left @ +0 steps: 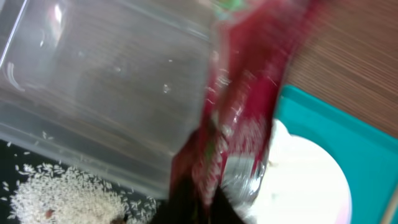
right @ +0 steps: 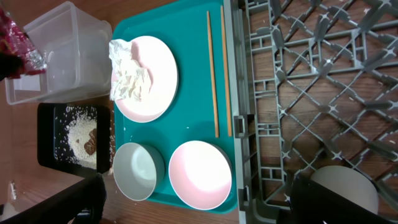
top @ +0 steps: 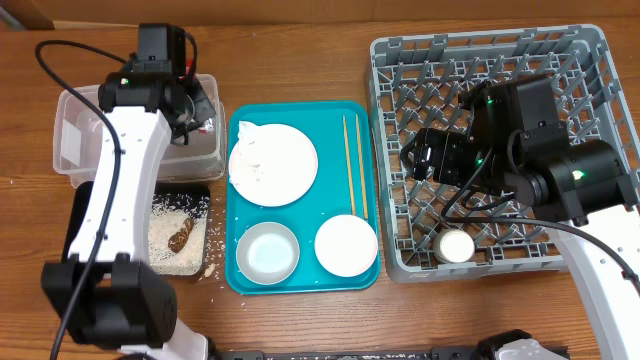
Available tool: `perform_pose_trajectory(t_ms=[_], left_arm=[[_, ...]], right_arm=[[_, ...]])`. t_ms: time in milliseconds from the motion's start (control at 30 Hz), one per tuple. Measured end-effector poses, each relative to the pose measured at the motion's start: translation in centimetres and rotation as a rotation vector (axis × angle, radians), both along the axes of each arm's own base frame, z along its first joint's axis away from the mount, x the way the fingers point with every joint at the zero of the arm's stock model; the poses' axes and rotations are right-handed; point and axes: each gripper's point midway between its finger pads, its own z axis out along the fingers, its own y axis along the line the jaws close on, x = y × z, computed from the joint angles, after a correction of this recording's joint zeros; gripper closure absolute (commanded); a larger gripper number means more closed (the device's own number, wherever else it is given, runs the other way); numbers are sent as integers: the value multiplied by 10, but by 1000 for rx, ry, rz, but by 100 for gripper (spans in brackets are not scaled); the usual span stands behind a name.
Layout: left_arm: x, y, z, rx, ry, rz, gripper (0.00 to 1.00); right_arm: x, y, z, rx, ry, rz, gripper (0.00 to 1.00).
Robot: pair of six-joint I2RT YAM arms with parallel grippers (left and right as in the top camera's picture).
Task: Sort waste into correct bins and load items into the dishwasher
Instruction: 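Grasp the red wrapper from the plate and drop it into the clear bin, then grasp the white tissue from the plate and drop it into the clear bin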
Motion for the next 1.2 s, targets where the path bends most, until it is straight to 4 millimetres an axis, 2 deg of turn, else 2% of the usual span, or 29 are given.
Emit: perform_pose_trajectory(t_ms=[100, 167, 267, 367, 400, 433, 533, 633, 700, 767, 833, 867, 900, 1000, 1033, 1133, 1200], left_arm=[[3, 8, -22, -18, 47, 22, 61], [2, 4, -27, -62, 62, 12, 61], [-4, -19, -29, -160, 86, -38, 59], [-10, -47, -31, -182, 118, -121, 56], [-11, -58, -31, -171, 120, -159, 49], [-11, -73, -31, -145, 120, -214, 37], [-12, -104, -40, -58, 114, -314, 19], [-15, -126, -62, 42, 124, -393, 14], [-16, -128, -83, 81, 158, -402, 14], [-16, -123, -105, 110, 205, -391, 15], [-16, -115, -128, 130, 252, -373, 19], [-18, -111, -139, 135, 277, -367, 25], [-19, -109, -147, 136, 295, -362, 36], [-22, -107, -163, 117, 333, -353, 89], [-22, -108, -163, 107, 332, -354, 96], [-32, -113, -164, 68, 376, -370, 96], [-40, -119, -157, 27, 416, -380, 96]], right_arm=[[-1, 0, -1, -2, 7, -1, 4], [-2, -1, -1, -2, 9, -1, 4], [-2, -1, -1, -2, 9, 0, 4], [-2, 0, -1, -2, 9, 0, 4], [-2, -1, -1, -2, 9, -1, 4], [-2, -1, -1, -2, 9, 0, 4], [-2, -1, -1, -3, 11, 0, 4], [-2, -1, -1, -3, 11, 0, 4], [-2, -1, -1, -3, 11, 0, 4], [-2, -1, -1, -3, 11, 0, 4], [-2, -1, -1, -3, 11, 0, 3], [-2, -1, -1, -3, 10, 0, 3], [-2, -1, -1, -3, 11, 0, 3], [-2, -1, -1, -3, 10, 0, 3], [-2, -1, -1, -3, 11, 0, 3], [-2, -1, -1, -3, 11, 0, 3], [-2, -1, -1, -3, 11, 0, 3]])
